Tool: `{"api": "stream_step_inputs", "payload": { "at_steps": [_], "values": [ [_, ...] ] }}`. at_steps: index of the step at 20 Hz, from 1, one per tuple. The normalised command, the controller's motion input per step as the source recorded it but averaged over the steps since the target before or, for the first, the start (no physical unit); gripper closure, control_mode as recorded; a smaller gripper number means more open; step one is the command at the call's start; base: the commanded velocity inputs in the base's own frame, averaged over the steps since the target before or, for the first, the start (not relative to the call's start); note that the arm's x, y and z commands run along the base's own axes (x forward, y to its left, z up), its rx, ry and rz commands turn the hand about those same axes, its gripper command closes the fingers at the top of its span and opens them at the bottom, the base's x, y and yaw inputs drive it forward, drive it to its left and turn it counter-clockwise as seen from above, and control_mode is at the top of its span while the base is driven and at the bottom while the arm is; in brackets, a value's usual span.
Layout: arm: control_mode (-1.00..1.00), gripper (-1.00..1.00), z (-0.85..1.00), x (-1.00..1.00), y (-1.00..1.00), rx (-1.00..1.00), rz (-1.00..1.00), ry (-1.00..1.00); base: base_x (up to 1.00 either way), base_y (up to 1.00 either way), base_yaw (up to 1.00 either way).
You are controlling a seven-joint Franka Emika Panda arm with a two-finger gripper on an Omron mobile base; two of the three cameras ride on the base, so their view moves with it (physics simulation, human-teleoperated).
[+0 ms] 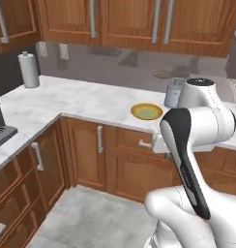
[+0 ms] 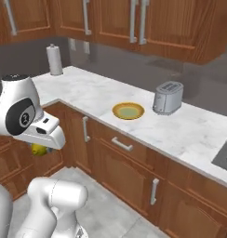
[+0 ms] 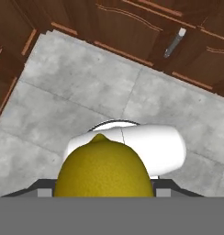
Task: Pick lemon from the fridge and place it on the plate on the counter.
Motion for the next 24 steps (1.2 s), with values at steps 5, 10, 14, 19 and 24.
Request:
{"api": "stream_step_inputs", "payload": {
  "at_steps": [5, 10, 14, 19, 24],
  "values": [
    [1.0, 1.0, 0.0, 0.0, 0.0, 0.0, 0.0, 0.0, 0.7, 0.8, -0.62],
    [1.0, 1.0, 0.0, 0.0, 0.0, 0.0, 0.0, 0.0, 0.64, 0.72, -0.59],
    [1.0, 1.0, 0.0, 0.0, 0.0, 0.0, 0.0, 0.0, 0.66, 0.59, -0.54],
    [1.0, 1.0, 0.0, 0.0, 0.0, 0.0, 0.0, 0.0, 0.61, 0.15, -0.41],
    [1.0, 1.0, 0.0, 0.0, 0.0, 0.0, 0.0, 0.0, 0.49, -0.06, -0.18]
  ]
}}
